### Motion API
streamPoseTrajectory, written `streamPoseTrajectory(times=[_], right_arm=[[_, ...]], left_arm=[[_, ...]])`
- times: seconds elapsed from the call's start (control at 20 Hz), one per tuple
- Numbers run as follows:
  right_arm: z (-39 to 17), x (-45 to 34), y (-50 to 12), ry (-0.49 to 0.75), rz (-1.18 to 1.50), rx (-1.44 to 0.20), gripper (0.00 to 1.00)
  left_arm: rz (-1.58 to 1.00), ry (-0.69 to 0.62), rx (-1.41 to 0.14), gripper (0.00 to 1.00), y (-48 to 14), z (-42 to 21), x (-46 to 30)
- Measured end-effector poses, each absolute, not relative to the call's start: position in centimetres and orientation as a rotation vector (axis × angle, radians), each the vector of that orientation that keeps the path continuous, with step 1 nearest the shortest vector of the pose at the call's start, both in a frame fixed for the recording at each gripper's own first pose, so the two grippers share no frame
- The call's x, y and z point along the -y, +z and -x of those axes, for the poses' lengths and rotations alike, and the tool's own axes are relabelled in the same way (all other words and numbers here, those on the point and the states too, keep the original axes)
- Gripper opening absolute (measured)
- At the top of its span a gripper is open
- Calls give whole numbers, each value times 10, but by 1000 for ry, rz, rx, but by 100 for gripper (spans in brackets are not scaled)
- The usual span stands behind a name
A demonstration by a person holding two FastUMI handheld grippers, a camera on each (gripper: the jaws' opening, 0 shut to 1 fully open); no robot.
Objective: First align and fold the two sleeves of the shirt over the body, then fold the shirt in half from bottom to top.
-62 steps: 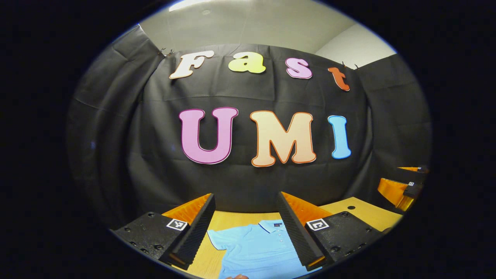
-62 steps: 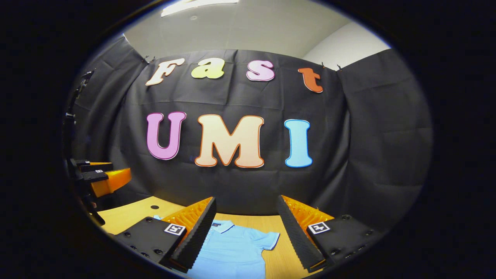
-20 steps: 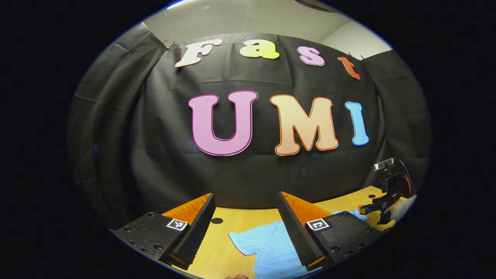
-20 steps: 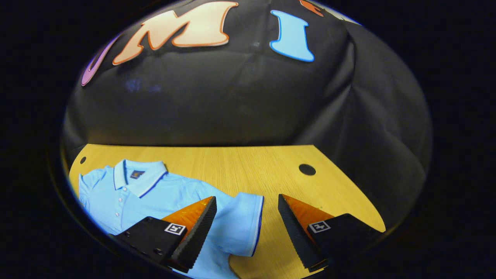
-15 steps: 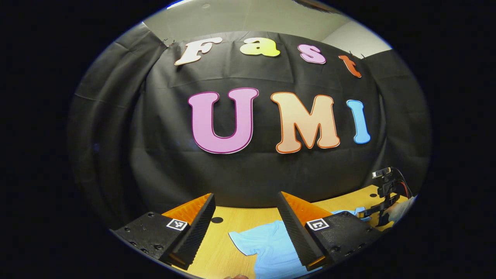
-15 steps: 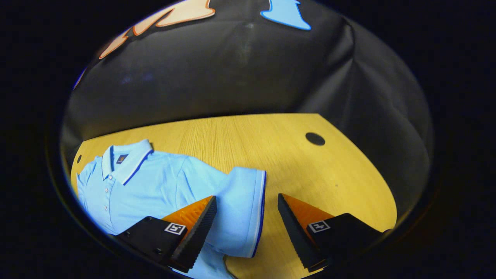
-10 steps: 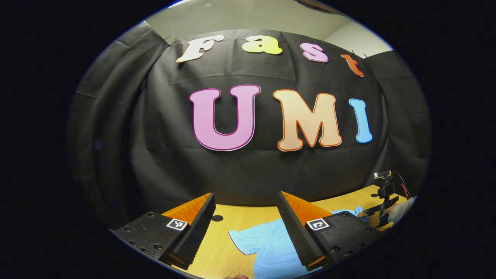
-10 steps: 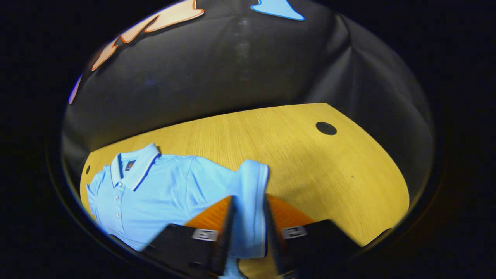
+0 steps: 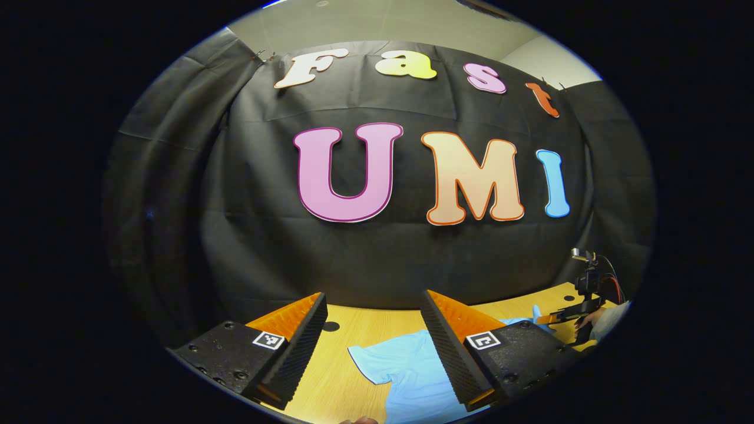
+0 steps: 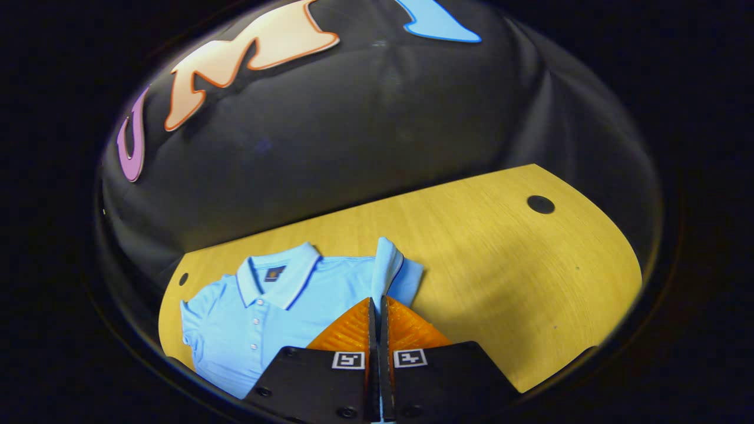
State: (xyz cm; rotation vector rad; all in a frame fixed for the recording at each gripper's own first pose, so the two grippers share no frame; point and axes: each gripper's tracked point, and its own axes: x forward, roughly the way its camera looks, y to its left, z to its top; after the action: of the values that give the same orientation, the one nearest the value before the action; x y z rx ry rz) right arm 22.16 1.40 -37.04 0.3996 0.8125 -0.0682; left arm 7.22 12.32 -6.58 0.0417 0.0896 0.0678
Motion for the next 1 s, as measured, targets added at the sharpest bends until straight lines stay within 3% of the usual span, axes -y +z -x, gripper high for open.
streamPoseTrajectory(times=[0.5, 0.55, 0.6, 0.75, 0.85, 0.95, 1.0], right_arm=[[-210, -148, -396, 120, -469, -893, 3], [-203, -153, -398, 132, -469, -908, 11], [-202, -153, -392, 147, -457, -898, 10], [-201, -151, -372, 186, -372, -817, 99], [-195, -145, -350, 200, -347, -774, 94], [-188, -135, -333, 205, -327, -736, 98], [-184, -127, -326, 202, -313, -720, 94]], left_arm=[[17, 131, -176, 96, -120, -78, -152], [18, 135, -189, 96, -131, -83, -155], [16, 144, -206, 96, -145, -88, -160], [23, 160, -257, 96, -182, -110, -168], [23, 162, -296, 95, -210, -125, -169], [7, 153, -348, 95, -241, -140, -167], [1, 142, -377, 95, -256, -146, -165]])
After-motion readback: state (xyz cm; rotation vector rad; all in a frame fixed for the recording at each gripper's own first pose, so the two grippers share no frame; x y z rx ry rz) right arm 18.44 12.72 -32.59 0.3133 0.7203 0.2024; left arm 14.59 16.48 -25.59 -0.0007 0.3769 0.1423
